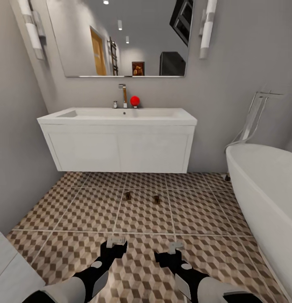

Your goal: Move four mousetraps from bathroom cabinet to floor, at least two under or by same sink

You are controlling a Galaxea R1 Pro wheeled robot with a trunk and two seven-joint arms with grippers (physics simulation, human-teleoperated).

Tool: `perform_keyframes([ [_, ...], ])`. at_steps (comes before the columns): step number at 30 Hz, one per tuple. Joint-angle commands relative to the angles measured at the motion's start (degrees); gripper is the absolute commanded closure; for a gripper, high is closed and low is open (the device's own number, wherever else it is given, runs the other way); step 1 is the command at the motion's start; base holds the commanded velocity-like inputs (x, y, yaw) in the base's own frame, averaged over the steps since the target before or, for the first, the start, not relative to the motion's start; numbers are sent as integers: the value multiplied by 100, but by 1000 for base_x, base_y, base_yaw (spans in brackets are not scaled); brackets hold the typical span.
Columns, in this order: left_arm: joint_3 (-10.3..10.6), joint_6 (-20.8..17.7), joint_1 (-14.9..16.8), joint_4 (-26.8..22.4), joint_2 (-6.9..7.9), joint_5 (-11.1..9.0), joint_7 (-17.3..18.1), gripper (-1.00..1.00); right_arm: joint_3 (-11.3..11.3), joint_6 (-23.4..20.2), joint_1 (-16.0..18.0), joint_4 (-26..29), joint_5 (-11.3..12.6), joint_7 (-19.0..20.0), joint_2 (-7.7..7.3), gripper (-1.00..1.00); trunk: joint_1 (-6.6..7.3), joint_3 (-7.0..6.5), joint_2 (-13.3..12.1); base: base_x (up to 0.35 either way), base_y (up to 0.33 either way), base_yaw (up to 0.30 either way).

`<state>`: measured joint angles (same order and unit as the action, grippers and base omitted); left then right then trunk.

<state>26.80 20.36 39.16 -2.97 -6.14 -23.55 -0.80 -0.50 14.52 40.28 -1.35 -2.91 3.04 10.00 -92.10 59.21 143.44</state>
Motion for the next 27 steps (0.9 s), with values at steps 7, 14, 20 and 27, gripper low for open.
perform_keyframes([
  [7, 51, 21, 4, 7, -1, -46, -6, -100, 0, 25, 6, -14, -26, -10, 0, -100, 19, -151, -8, 0, 0, 0],
  [14, 53, 21, 4, 7, -1, -51, -2, -100, 2, 27, 6, -14, -20, -15, 0, -100, 37, -306, -17, 0, 0, 0],
  [20, 52, 21, 4, 7, -1, -53, -2, -100, 5, 26, 6, -14, -18, -18, 0, -100, 130, -422, -180, 0, 0, 0],
  [27, 53, 21, 6, 7, -1, -53, -5, -100, 6, 27, 6, -14, -16, -17, 0, -100, 284, -548, -461, 0, 0, 0],
])
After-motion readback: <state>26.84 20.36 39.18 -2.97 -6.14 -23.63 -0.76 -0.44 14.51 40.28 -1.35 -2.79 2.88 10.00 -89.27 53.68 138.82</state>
